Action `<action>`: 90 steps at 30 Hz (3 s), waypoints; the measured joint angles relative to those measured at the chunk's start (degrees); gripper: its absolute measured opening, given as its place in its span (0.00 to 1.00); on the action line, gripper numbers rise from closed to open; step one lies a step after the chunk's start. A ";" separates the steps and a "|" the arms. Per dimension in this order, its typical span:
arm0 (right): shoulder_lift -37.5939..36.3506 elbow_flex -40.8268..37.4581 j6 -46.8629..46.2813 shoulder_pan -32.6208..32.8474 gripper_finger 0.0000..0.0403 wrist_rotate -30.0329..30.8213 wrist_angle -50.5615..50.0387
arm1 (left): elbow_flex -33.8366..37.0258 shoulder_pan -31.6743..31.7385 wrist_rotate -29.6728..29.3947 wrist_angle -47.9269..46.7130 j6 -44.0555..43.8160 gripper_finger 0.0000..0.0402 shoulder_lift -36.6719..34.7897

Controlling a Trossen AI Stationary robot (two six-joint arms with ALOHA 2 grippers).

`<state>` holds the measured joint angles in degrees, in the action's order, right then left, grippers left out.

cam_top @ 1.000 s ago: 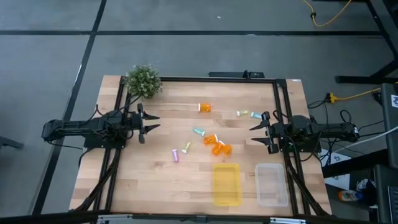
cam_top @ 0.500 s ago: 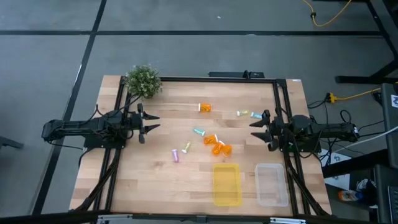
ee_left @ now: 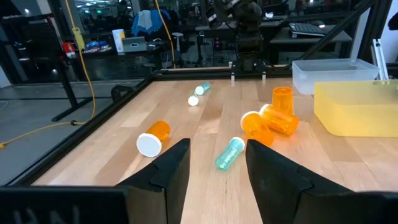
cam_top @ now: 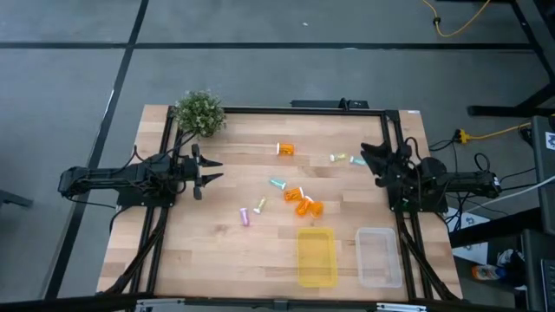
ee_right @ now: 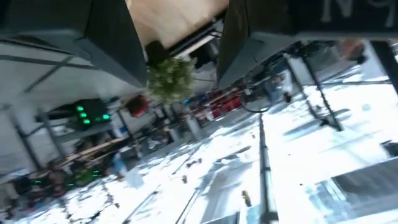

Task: Pick and place medicine bottles into bin by pill shape (circle, oval)
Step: Put the blue tablet bottle into the transparent bin

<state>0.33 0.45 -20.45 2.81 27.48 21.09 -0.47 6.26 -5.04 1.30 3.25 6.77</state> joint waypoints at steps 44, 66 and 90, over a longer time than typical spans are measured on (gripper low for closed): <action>46.18 50.58 -33.13 -0.05 0.49 3.52 -60.81 | 0.00 -0.02 -0.39 3.30 -19.39 0.37 0.01; 72.79 59.32 -27.87 -27.90 0.49 -21.10 -97.59 | -0.01 0.00 -0.42 3.26 -19.39 0.37 0.01; 91.95 52.59 -0.65 -36.09 0.49 -21.91 -82.32 | 0.00 -0.02 -0.44 0.63 -19.28 0.37 -0.01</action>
<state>92.28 53.03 -21.09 -33.28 5.58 -61.23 -0.47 6.24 -5.48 1.93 -16.03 6.76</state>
